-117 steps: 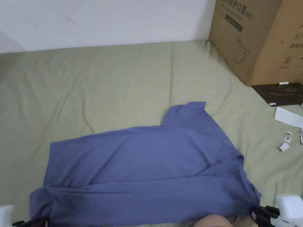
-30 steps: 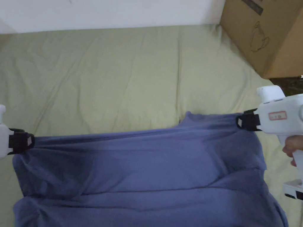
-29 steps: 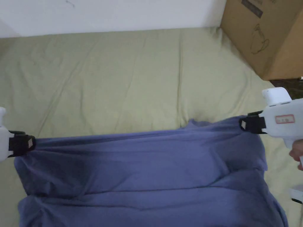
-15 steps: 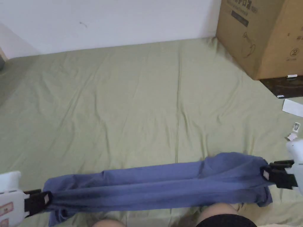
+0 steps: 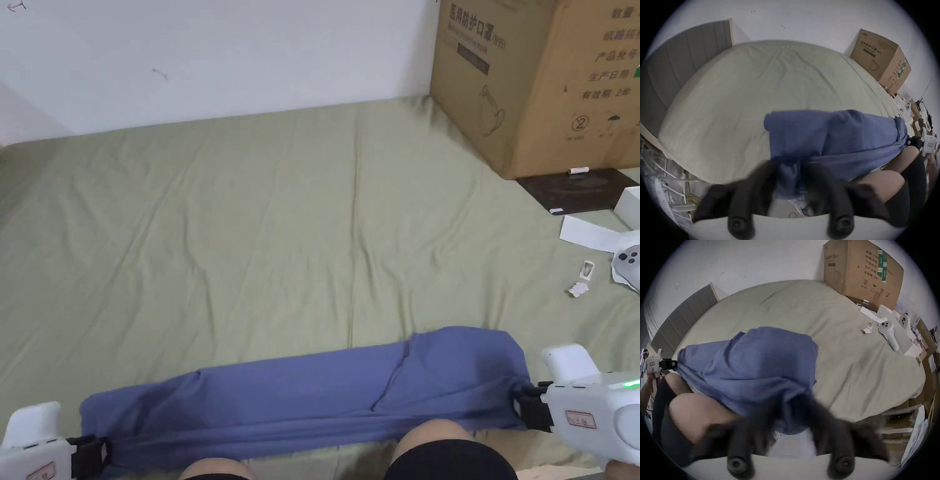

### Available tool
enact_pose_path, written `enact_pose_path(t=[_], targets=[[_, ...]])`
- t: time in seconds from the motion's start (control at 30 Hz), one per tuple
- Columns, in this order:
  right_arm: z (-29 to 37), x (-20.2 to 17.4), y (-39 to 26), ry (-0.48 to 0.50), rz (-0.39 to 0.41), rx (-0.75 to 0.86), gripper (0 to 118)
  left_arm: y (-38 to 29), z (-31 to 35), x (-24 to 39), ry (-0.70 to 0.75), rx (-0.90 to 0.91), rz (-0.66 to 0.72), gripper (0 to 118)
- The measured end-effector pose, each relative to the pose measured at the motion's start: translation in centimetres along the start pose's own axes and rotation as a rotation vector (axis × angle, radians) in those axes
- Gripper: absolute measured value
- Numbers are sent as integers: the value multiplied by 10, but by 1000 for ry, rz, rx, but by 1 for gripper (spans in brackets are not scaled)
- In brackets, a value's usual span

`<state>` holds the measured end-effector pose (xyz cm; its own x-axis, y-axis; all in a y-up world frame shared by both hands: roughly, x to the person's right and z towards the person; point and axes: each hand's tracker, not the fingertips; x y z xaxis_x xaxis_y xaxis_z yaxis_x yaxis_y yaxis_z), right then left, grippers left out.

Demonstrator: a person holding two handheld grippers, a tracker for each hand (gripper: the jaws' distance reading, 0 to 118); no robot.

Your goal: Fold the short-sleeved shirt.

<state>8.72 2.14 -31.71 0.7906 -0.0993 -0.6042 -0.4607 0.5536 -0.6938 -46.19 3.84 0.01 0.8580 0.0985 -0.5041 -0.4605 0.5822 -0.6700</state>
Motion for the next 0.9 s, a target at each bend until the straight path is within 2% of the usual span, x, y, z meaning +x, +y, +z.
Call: enact_pose_path(t=[0.03, 0.07, 0.1, 0.13, 0.23, 0.27, 0.3, 0.33, 0.37, 0.4, 0.43, 0.47, 0.5, 0.53, 0.57, 0.6, 0.67, 0.77, 0.9], targets=[[9, -1, 2, -10, -6, 5, 108, 2, 11, 4, 22, 36, -17, 84], [18, -2, 3, -35, -6, 23, 118, 6, 22, 5, 11, 89, -47, 112], [37, -6, 4, -53, 7, 88, 117, 11, 38, 10, 5, 124, -77, 118], [54, -9, 15, -56, 2, 213, 117, 15, 52, 17, 10, 164, -92, 116], [99, -35, 34, -135, 0, 293, 117, 34, 100, 40, 14, 329, -59, 116], [113, -46, 40, -181, -5, 331, 115, 37, 116, 49, 18, 374, -31, 116], [128, -57, 45, -188, -13, 393, 112, 38, 131, 57, 10, 435, 3, 116], [139, -67, 48, -177, -25, 459, 105, 36, 144, 64, 0, 496, 35, 114], [149, -79, 42, -157, -51, 536, 89, 33, 157, 71, -7, 570, 79, 105], [157, -89, 43, -141, -73, 593, 31, 30, 168, 76, -40, 614, 106, 60], [161, -98, 44, -119, -72, 614, 0, 28, 174, 78, -61, 638, 104, 0], [164, -107, 46, -106, -52, 628, 0, 28, 179, 81, -62, 634, 80, 0], [160, -115, 44, -147, -23, 637, 0, 29, 179, 84, -23, 624, 42, 0], [161, -121, 40, -239, -19, 665, 0, 22, 181, 84, 17, 658, 56, 0], [160, -125, 41, -150, 26, 654, 0, 22, 181, 78, -35, 627, -2, 0], [159, -129, 43, -105, 46, 614, 0, 28, 174, 77, -81, 560, -39, 0], [148, -138, 44, -120, 47, 600, 0, 21, 165, 70, -43, 544, -34, 0], [140, -142, 45, -84, 43, 567, 0, 16, 151, 51, -87, 441, 10, 0], [133, -145, 49, -59, 49, 522, 0, 6, 121, -5, -274, 299, 140, 0]])
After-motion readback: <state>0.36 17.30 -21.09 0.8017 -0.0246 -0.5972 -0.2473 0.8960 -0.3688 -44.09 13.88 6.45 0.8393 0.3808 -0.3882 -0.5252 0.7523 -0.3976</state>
